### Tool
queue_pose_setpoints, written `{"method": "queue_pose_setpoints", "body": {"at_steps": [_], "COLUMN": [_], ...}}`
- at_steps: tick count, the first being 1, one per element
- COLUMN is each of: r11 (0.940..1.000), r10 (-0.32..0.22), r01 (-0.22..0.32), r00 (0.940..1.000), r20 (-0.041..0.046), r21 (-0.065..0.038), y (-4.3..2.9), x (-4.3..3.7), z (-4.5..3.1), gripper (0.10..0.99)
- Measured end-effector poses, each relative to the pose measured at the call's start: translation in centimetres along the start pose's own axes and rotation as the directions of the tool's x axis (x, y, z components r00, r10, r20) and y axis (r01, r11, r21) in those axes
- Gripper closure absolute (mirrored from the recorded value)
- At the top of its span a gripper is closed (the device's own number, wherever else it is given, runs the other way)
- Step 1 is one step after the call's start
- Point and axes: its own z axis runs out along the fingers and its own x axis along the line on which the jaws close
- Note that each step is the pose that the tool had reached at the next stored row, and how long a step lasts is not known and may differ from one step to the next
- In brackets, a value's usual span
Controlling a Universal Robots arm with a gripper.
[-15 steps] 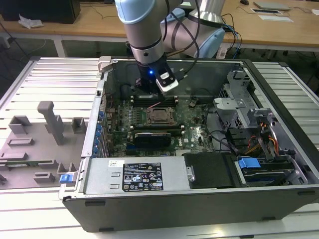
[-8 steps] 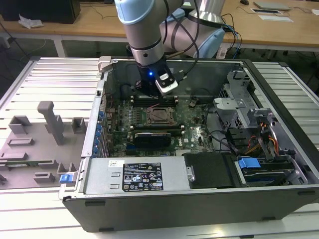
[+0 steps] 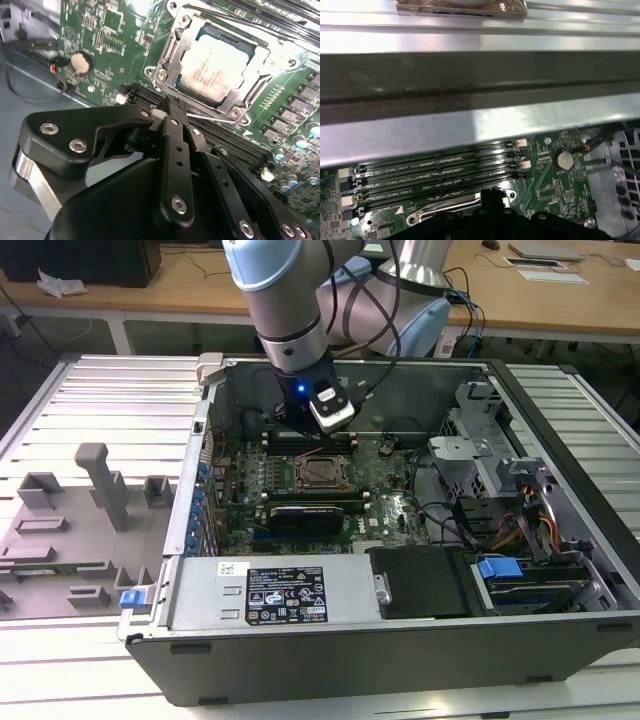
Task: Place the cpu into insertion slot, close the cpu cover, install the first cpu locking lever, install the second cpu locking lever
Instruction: 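Install the first cpu locking lever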
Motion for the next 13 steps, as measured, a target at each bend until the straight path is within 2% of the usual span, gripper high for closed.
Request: {"method": "queue_pose_setpoints", "body": {"at_steps": [1,6,13], "r11": [0.9997,0.9982,0.9962], "r10": [0.021,0.057,0.083], "r01": [-0.021,-0.057,-0.083], "r00": [0.9998,0.9983,0.9964], "r20": [0.0037,0.0102,0.0150], "r21": [0.006,0.016,0.023], "y": [0.00,0.11,0.48], "x": [0.01,0.13,0.43], "z": [0.03,0.13,0.20], "gripper": [0.980,0.980,0.980]}}
